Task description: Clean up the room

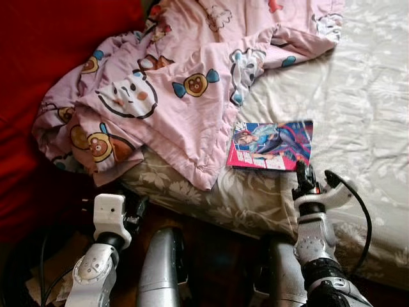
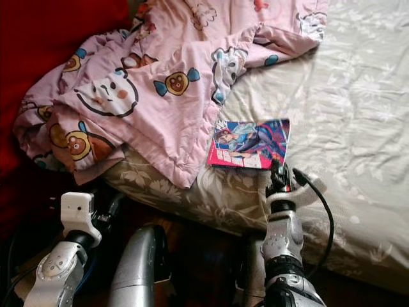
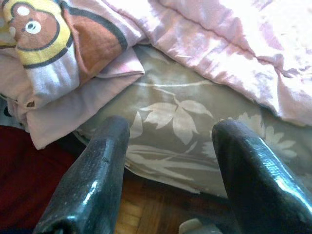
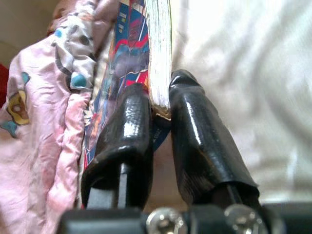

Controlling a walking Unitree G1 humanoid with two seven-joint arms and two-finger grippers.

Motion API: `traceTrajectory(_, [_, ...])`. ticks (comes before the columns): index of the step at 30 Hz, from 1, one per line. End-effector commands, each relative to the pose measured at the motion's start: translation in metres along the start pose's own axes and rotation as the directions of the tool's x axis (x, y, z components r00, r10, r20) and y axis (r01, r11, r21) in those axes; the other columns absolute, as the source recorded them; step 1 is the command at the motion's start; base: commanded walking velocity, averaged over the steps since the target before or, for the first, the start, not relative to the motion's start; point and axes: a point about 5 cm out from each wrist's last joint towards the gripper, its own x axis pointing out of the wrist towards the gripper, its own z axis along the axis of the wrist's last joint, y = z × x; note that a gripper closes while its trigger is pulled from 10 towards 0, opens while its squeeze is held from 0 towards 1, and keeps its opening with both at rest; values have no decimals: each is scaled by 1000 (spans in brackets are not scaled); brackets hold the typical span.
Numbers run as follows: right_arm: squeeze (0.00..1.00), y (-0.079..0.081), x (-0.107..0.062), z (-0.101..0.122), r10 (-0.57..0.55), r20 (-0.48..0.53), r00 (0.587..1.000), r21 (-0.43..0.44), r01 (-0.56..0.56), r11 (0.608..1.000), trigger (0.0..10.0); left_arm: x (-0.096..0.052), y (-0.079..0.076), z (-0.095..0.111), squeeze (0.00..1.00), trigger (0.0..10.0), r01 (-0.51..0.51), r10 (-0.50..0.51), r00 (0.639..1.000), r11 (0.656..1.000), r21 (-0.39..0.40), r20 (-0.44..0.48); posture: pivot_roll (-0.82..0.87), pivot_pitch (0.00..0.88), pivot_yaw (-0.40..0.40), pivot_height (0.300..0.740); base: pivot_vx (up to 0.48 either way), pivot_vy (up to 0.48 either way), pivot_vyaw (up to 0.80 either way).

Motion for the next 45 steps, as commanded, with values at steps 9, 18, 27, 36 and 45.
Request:
traceTrajectory(9, [0,9,-31,7,89,-65,994,-365,-107,925,10000,-1,1,-9,0,10000,-108,109,994,987,-116,4,78,174,-66,596,0,0,0])
traceTrajectory(18, [0,36,-30,22,158,-77,984,-461,-175,870,10000,1,-6,-11,0,10000,-108,111,994,983,-148,13,44,144,-84,601,0,0,0])
traceTrajectory(27, [0,32,-40,12,81,-137,987,-448,-135,884,10000,-4,-4,-18,0,10000,-108,109,994,985,-134,-2,53,135,-88,666,0,0,0])
traceTrajectory(36, [0,30,-40,15,58,-132,990,-446,-112,888,10000,-1,-4,-18,0,10000,-106,106,994,986,-130,-1,46,145,-85,726,0,0,0])
traceTrajectory(45, [0,32,-39,16,60,-121,991,-443,-108,890,10000,0,-3,-18,0,10000,-110,111,994,986,-129,2,46,166,-87,740,0,0,0])
